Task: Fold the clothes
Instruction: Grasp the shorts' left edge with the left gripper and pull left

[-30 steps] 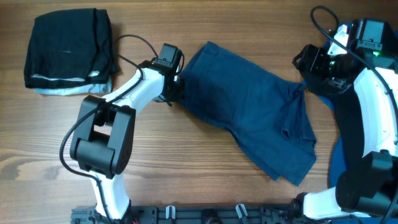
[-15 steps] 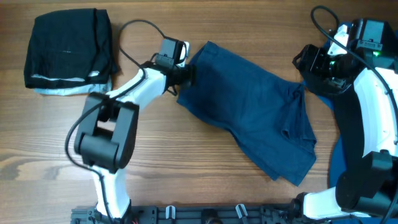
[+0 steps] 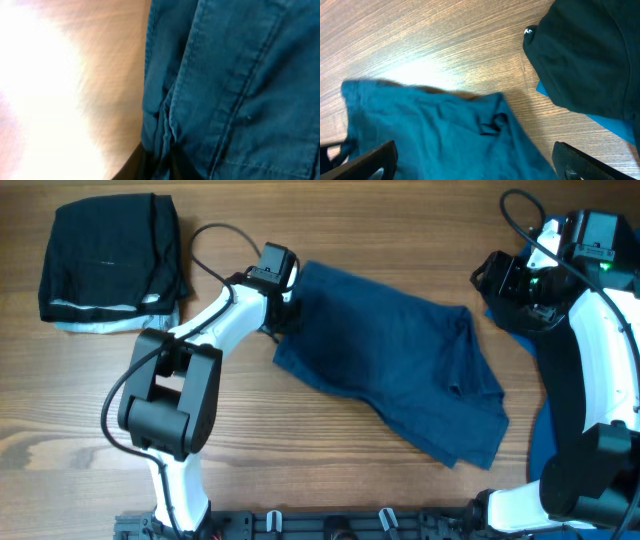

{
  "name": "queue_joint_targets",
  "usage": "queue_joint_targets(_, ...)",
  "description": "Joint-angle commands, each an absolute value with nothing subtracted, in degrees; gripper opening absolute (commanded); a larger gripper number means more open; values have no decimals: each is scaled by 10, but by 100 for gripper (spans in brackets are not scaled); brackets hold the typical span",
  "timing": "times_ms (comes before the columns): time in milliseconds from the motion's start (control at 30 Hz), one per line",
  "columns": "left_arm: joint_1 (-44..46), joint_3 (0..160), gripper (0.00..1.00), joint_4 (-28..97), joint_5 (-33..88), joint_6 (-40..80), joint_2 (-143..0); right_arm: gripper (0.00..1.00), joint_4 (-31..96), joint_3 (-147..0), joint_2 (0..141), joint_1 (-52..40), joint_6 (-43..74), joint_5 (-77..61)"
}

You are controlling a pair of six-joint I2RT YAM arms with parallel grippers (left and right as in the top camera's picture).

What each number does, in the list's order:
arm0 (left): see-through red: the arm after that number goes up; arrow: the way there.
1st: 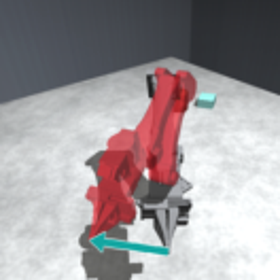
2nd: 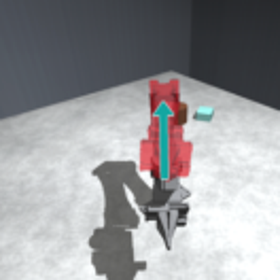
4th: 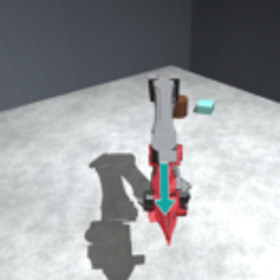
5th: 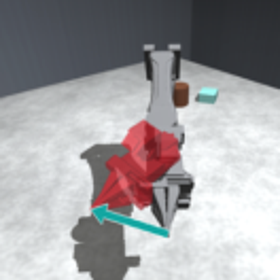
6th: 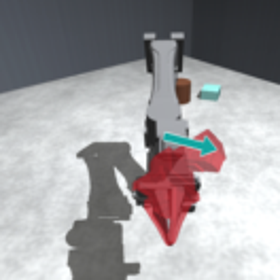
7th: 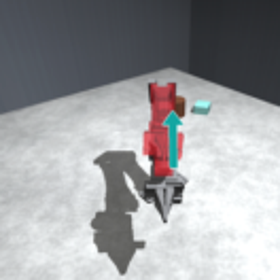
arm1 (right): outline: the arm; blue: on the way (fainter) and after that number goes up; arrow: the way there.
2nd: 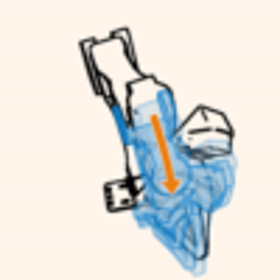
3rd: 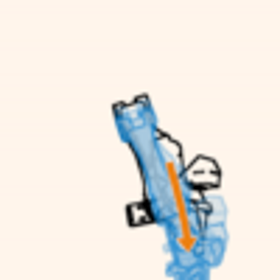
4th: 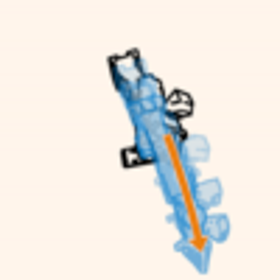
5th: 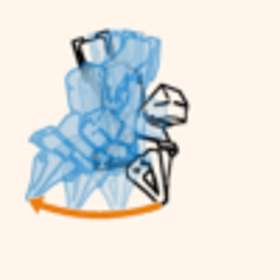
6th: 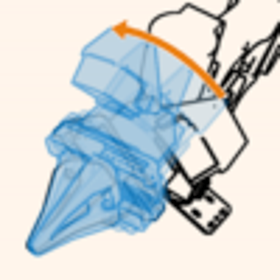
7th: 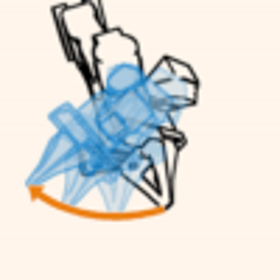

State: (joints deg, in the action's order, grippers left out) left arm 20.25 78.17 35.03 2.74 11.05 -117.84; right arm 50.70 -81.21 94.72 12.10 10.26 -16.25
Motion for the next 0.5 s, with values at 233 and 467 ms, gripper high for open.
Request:
queue_joint_targets(233, 149, 761, 30, 609, -39, 252, -1157, 100, 505, -818, 943, 122, 106, -160)
queue_joint_targets(467, 94, 762, 63, 612, 21, 261, -1094, 100, 505, -818, 943, 122, 106, -160)
